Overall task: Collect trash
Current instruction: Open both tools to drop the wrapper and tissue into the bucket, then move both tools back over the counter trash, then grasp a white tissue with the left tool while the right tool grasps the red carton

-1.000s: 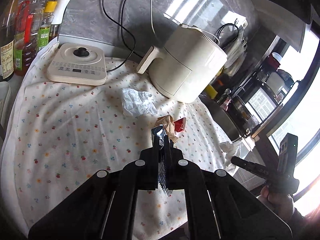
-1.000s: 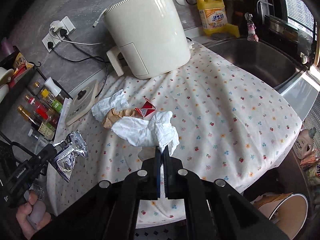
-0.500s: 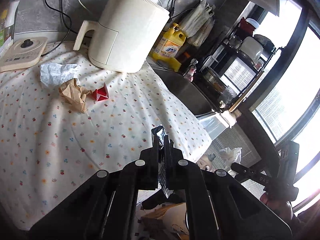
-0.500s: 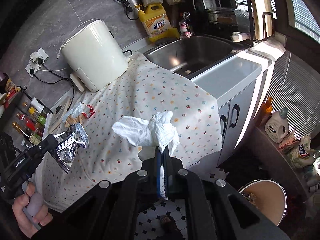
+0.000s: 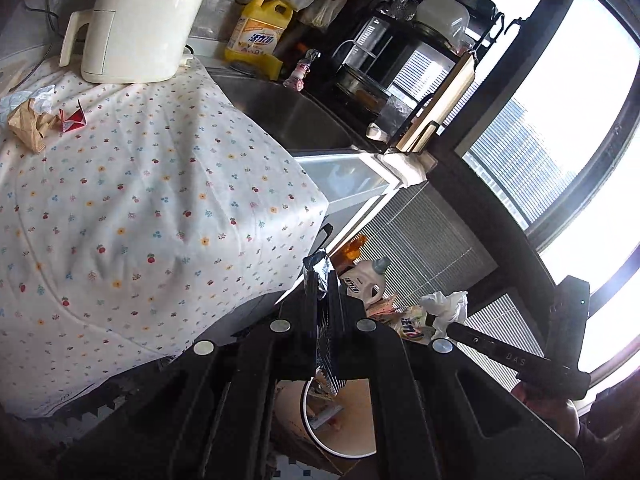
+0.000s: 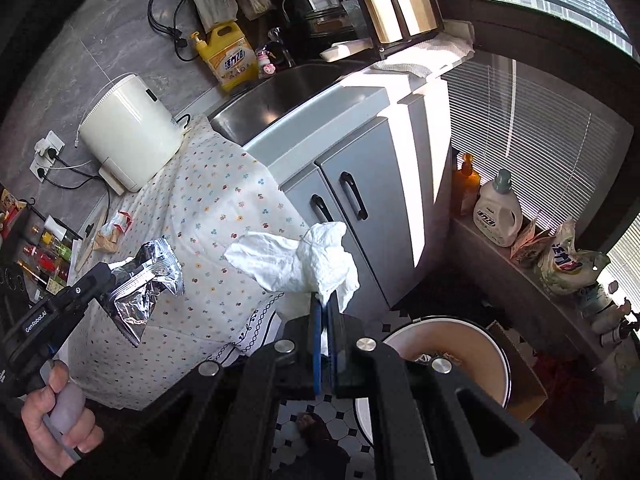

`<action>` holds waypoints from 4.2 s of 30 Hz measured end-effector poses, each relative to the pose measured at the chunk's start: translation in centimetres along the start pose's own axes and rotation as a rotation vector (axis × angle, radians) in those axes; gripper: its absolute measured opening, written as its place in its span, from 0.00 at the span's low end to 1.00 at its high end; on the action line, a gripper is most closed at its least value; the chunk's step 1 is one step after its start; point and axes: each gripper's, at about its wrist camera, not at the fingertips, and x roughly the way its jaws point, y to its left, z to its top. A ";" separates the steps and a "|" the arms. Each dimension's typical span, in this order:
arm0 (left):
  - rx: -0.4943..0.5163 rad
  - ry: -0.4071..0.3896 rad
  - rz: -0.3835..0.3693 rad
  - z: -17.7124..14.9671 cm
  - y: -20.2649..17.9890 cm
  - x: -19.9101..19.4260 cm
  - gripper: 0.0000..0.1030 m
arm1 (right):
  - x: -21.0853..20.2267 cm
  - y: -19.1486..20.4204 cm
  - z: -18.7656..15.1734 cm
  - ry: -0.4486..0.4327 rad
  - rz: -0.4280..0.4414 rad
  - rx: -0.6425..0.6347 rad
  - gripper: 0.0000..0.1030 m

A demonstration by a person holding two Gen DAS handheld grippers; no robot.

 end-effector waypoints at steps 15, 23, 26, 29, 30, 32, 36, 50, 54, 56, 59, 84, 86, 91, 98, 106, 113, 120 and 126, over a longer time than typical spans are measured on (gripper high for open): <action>0.062 0.251 -0.068 -9.2 -6.1 9.0 0.05 | 1.9 -11.4 -7.2 0.193 -0.085 0.165 0.07; 0.063 0.332 -0.095 -12.0 -7.3 12.1 0.05 | 1.3 -13.5 -9.1 0.208 -0.080 0.198 0.41; 0.065 0.359 -0.110 -12.5 -7.7 13.1 0.05 | 0.6 -14.1 -9.1 0.199 -0.099 0.209 0.41; 0.071 0.413 -0.144 -13.1 -8.7 14.4 0.08 | -0.3 -14.7 -8.9 0.183 -0.119 0.215 0.41; 0.070 0.428 -0.153 -13.2 -9.1 14.8 0.18 | -0.7 -14.8 -8.8 0.175 -0.127 0.218 0.41; 0.055 0.422 -0.164 -13.1 -9.3 14.9 0.39 | -1.3 -15.1 -8.5 0.159 -0.140 0.227 0.41; 0.048 0.371 -0.166 -11.8 -9.1 13.8 0.54 | -2.0 -15.0 -7.5 0.129 -0.146 0.229 0.41; -0.028 0.120 0.054 -3.7 0.7 3.6 0.70 | 0.2 -4.4 -3.6 0.082 -0.025 0.058 0.58; -0.057 0.051 0.107 -1.4 4.5 0.1 0.70 | 1.3 0.0 -2.3 0.069 0.015 0.017 0.61; -0.077 0.020 0.129 -0.3 6.5 -1.5 0.70 | 1.9 2.1 -1.7 0.066 0.031 -0.003 0.62; -0.100 -0.023 0.160 1.2 9.1 -3.6 0.70 | 2.6 5.0 -0.9 0.057 0.043 -0.025 0.65; -0.241 -0.191 0.256 12.0 31.7 -11.2 0.67 | 10.2 24.6 1.2 0.043 0.037 -0.108 0.66; -0.238 -0.184 0.257 13.0 33.1 -10.7 0.67 | 10.6 25.6 1.3 0.036 0.028 -0.101 0.66; -0.232 -0.164 0.272 15.3 36.2 -9.0 0.67 | 11.2 26.9 1.2 0.025 -0.010 -0.072 0.66; -0.284 -0.110 0.285 17.4 40.1 -6.2 0.63 | 11.1 26.8 1.1 0.012 -0.082 -0.023 0.66; -0.258 -0.087 0.238 16.6 39.5 -5.9 0.05 | 12.2 28.3 1.1 0.020 -0.093 -0.032 0.66; -0.222 -0.111 0.188 14.7 38.6 -8.6 0.03 | 14.0 31.4 1.0 0.042 -0.058 -0.074 0.66; -0.260 -0.161 0.210 13.6 40.1 -12.1 0.03 | 15.1 35.2 1.2 0.063 -0.012 -0.159 0.66; -0.326 -0.199 0.257 11.4 40.8 -14.7 0.03 | 17.0 38.0 2.7 0.082 0.045 -0.238 0.66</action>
